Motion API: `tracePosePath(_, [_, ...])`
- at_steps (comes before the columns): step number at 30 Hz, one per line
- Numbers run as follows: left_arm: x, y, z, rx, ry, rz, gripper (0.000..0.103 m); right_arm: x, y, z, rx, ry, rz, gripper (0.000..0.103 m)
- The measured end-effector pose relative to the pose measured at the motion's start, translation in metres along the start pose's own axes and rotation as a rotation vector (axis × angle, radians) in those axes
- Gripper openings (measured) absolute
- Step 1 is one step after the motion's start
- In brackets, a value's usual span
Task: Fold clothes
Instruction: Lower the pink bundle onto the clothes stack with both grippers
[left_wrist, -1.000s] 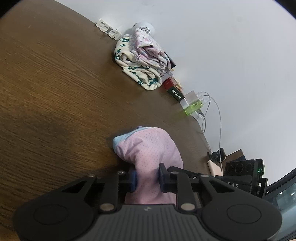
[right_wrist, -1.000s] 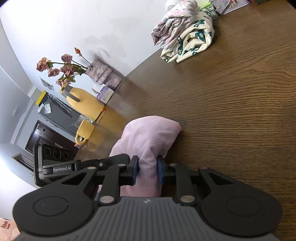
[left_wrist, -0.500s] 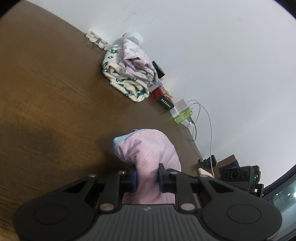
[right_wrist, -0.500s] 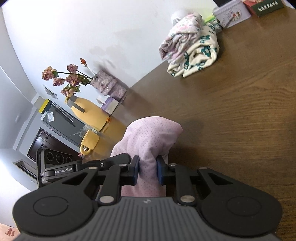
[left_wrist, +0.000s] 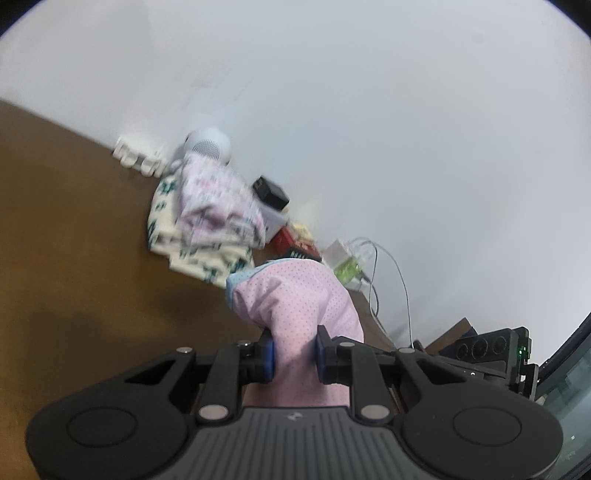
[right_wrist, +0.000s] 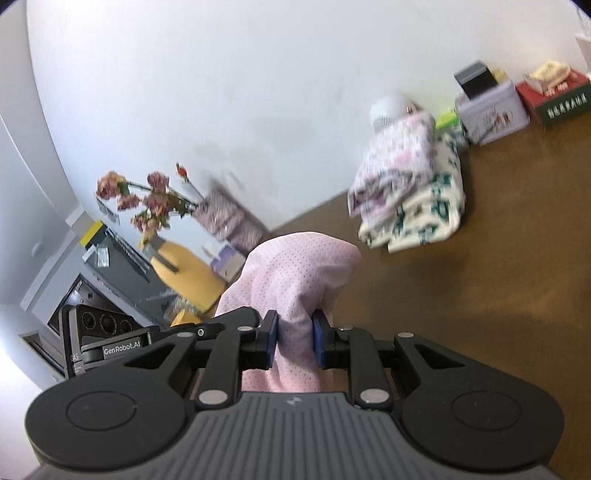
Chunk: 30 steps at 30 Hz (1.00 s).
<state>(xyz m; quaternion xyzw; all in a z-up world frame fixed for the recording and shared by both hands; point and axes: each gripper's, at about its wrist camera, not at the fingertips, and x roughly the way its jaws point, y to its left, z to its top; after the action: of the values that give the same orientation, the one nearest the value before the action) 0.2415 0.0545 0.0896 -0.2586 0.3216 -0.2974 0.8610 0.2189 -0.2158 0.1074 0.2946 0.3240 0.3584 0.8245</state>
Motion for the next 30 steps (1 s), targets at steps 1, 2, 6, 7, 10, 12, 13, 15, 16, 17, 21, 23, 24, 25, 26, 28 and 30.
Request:
tracePosePath(1, [0.003, -0.001, 0.007, 0.004, -0.004, -0.001, 0.019, 0.001, 0.001, 0.006, -0.003, -0.007, -0.003, 0.019])
tracePosePath(2, [0.006, -0.001, 0.014, 0.006, -0.009, -0.003, 0.019, 0.003, 0.001, 0.013, -0.006, -0.015, -0.005, 0.019])
tracePosePath(6, [0.021, -0.001, 0.048, 0.016, -0.027, -0.003, 0.019, 0.011, 0.005, 0.048, -0.028, -0.052, -0.025, 0.019])
tracePosePath(7, [0.025, 0.000, 0.058, 0.016, -0.032, -0.003, 0.019, 0.015, 0.005, 0.057, -0.031, -0.057, -0.029, 0.019])
tracePosePath(10, [0.041, 0.002, 0.090, 0.016, -0.057, 0.007, 0.019, 0.027, 0.005, 0.091, -0.039, -0.077, -0.045, 0.019])
tracePosePath(12, [0.055, 0.004, 0.110, 0.025, -0.073, 0.018, 0.019, 0.038, 0.004, 0.113, -0.035, -0.095, -0.054, 0.019])
tracePosePath(13, [0.063, 0.005, 0.119, 0.026, -0.080, 0.024, 0.019, 0.044, 0.002, 0.124, -0.032, -0.105, -0.062, 0.019])
tracePosePath(15, [0.079, 0.012, 0.136, 0.006, -0.085, 0.024, 0.019, 0.057, -0.003, 0.144, -0.024, -0.119, -0.075, 0.019])
tracePosePath(16, [0.086, 0.017, 0.142, -0.005, -0.086, 0.022, 0.019, 0.062, -0.007, 0.151, -0.014, -0.124, -0.084, 0.019])
tracePosePath(17, [0.094, 0.021, 0.148, -0.014, -0.085, 0.021, 0.019, 0.069, -0.013, 0.159, -0.002, -0.124, -0.090, 0.019])
tracePosePath(21, [0.123, 0.042, 0.160, -0.041, -0.057, 0.028, 0.019, 0.091, -0.041, 0.177, 0.040, -0.122, -0.118, 0.019])
tracePosePath(23, [0.134, 0.051, 0.159, -0.055, -0.031, 0.040, 0.019, 0.101, -0.054, 0.180, 0.062, -0.110, -0.138, 0.019])
tracePosePath(24, [0.139, 0.056, 0.159, -0.059, -0.023, 0.043, 0.019, 0.104, -0.060, 0.180, 0.072, -0.103, -0.143, 0.019])
tracePosePath(25, [0.144, 0.061, 0.159, -0.063, -0.015, 0.045, 0.019, 0.107, -0.067, 0.179, 0.081, -0.097, -0.146, 0.019])
tracePosePath(26, [0.148, 0.065, 0.159, -0.067, -0.008, 0.046, 0.019, 0.111, -0.073, 0.178, 0.090, -0.092, -0.150, 0.019])
tracePosePath(28, [0.154, 0.073, 0.160, -0.078, 0.001, 0.042, 0.019, 0.114, -0.082, 0.175, 0.108, -0.095, -0.140, 0.019])
tracePosePath(30, [0.158, 0.078, 0.160, -0.086, 0.007, 0.042, 0.019, 0.117, -0.092, 0.173, 0.137, -0.099, -0.128, 0.019])
